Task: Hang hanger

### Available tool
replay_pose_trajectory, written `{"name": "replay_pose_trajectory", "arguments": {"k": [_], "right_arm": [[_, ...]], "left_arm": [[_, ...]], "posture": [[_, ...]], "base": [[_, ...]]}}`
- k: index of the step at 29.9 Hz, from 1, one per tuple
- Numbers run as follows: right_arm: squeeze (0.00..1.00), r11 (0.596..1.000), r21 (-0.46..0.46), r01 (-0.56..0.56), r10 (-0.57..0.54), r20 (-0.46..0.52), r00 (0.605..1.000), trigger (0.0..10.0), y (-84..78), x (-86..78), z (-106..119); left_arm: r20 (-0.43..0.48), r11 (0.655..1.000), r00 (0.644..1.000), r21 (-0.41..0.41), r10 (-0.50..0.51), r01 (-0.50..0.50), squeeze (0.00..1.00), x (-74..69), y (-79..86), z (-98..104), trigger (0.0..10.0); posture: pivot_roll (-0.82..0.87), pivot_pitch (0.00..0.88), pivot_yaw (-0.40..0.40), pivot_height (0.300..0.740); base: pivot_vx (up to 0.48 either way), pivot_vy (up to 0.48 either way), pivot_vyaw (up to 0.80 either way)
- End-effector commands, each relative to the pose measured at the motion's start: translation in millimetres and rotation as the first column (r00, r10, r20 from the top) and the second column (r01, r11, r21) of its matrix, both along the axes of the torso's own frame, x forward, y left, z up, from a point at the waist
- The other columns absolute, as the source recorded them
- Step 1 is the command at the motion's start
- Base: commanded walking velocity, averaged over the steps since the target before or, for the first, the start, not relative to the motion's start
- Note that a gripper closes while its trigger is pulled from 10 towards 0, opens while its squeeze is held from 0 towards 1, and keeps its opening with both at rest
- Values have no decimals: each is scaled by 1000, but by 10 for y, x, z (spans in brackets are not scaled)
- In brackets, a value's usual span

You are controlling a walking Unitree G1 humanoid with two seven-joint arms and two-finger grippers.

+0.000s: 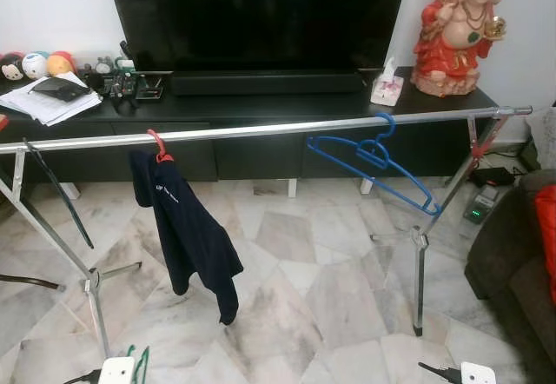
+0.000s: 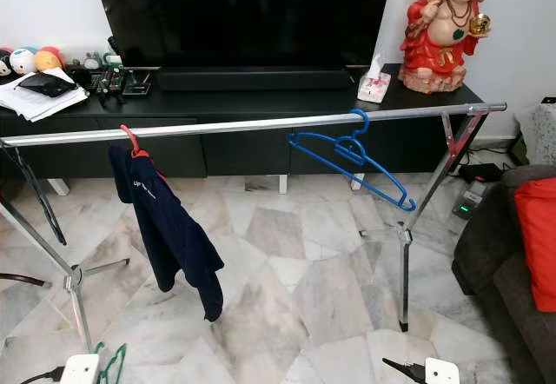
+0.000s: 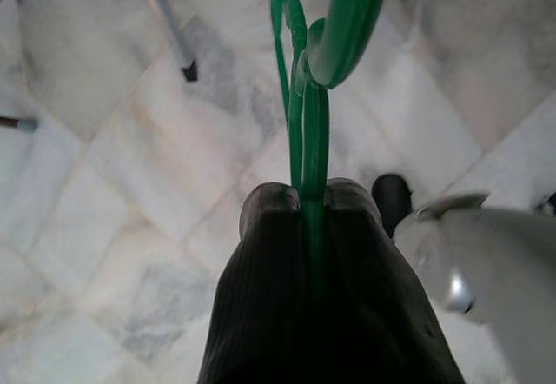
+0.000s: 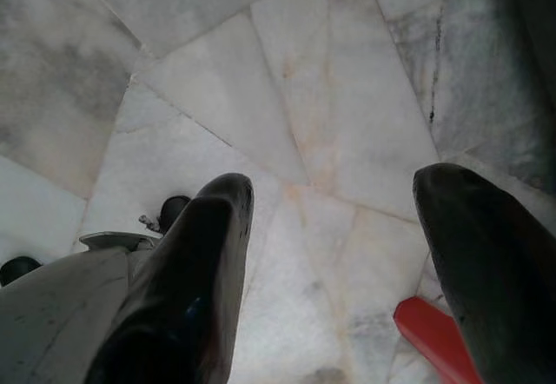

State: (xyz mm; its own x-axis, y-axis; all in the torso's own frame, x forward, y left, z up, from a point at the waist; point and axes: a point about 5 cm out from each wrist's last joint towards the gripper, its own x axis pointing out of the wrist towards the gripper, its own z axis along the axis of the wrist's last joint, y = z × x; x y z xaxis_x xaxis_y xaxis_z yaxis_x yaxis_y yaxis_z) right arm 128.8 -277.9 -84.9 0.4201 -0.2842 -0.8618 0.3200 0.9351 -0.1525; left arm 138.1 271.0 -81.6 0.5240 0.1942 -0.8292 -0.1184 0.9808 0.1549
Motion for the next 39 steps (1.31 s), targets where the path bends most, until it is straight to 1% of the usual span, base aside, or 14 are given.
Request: {"name": "replay_pose_trajectory", "arguments": {"k": [1, 5, 11, 13, 15, 16, 17, 19, 20, 22, 25, 31, 34, 39], "right_arm": [[0, 1000, 3, 13, -13, -11, 1000, 10000, -17, -33, -6], [0, 1000, 2, 13, -13, -11, 1000, 10000, -20, -32, -5], [0, 1000, 3, 11, -11, -12, 1000, 10000, -20, -33, -5], [0, 1000, 2, 10, -10, -13, 1000, 10000, -22, -34, -5], [0, 1000, 2, 10, -10, -13, 1000, 10000, -22, -35, -5], [0, 1000, 2, 9, -9, -14, 1000, 10000, -22, -35, -5], [0, 1000, 2, 9, -9, -14, 1000, 10000, -22, -35, -5], [0, 1000, 2, 7, -7, -14, 1000, 10000, -22, -34, -4], [0, 1000, 2, 7, -7, -14, 1000, 10000, -22, -34, -4], [0, 1000, 2, 7, -7, -14, 1000, 10000, -21, -36, -5], [0, 1000, 2, 8, -8, -14, 1000, 10000, -21, -36, -6], [0, 1000, 2, 10, -10, -13, 1000, 10000, -21, -36, -6], [0, 1000, 3, 12, -12, -11, 1000, 10000, -21, -35, -5], [0, 1000, 1, 9, -9, -12, 1000, 10000, -22, -34, -4]], "left_arm": [[-9, 1000, 1000, -6, 3, -3, 0, -94, 40, -15, 10000], [-13, 1000, 1000, -7, 4, -4, 0, -126, 49, -21, 10000], [-10, 1000, 1000, -10, -3, 3, 0, -51, -5, -19, 10000], [-7, 1000, 1000, -16, -11, 10, 0, -4, -96, -35, 10000], [-6, 1000, 1000, -19, -14, 14, 0, 12, -132, -42, 10000], [-5, 1000, 1000, -23, -19, 19, 0, 32, -199, -56, 10000], [-5, 1000, 1000, -23, -19, 19, 0, 32, -199, -56, 10000], [-6, 999, 999, -37, -34, 34, 0, 51, -390, -101, 10000], [-6, 999, 999, -37, -34, 34, 0, 51, -390, -101, 10000], [-8, 998, 999, -41, -42, 41, 0, 57, -466, -117, 10000], [-8, 998, 999, -40, -43, 43, 0, 54, -478, -120, 10000], [0, 999, 999, -30, -46, 46, 0, 68, -438, -105, 10000], [42, 999, 999, -15, -33, 34, 0, 148, -292, -33, 10000], [126, 1000, 992, 9, -6, 5, 0, 280, -24, 121, 10000]], "posture": [[-11, 0, -16, 740], [-10, 0, -17, 740], [-12, 0, -17, 740], [-11, 0, -18, 740], [-11, 0, -18, 740], [-11, 0, -18, 740], [-11, 0, -18, 740], [-11, 0, -18, 740], [-11, 0, -18, 740], [-9, 0, -19, 740], [-9, 0, -19, 740], [-9, 0, -19, 740], [-9, 0, -19, 740], [-10, 0, -23, 740]], "base": [[0, -274, 0], [0, -273, 0], [0, -286, 0], [0, -292, 0], [0, -298, 0], [0, -311, 0], [0, -311, 0], [0, -347, 0], [0, -349, 0], [0, -354, 0], [0, -355, 0], [0, -356, 0], [0, -347, 0], [0, 0, 0]]}}
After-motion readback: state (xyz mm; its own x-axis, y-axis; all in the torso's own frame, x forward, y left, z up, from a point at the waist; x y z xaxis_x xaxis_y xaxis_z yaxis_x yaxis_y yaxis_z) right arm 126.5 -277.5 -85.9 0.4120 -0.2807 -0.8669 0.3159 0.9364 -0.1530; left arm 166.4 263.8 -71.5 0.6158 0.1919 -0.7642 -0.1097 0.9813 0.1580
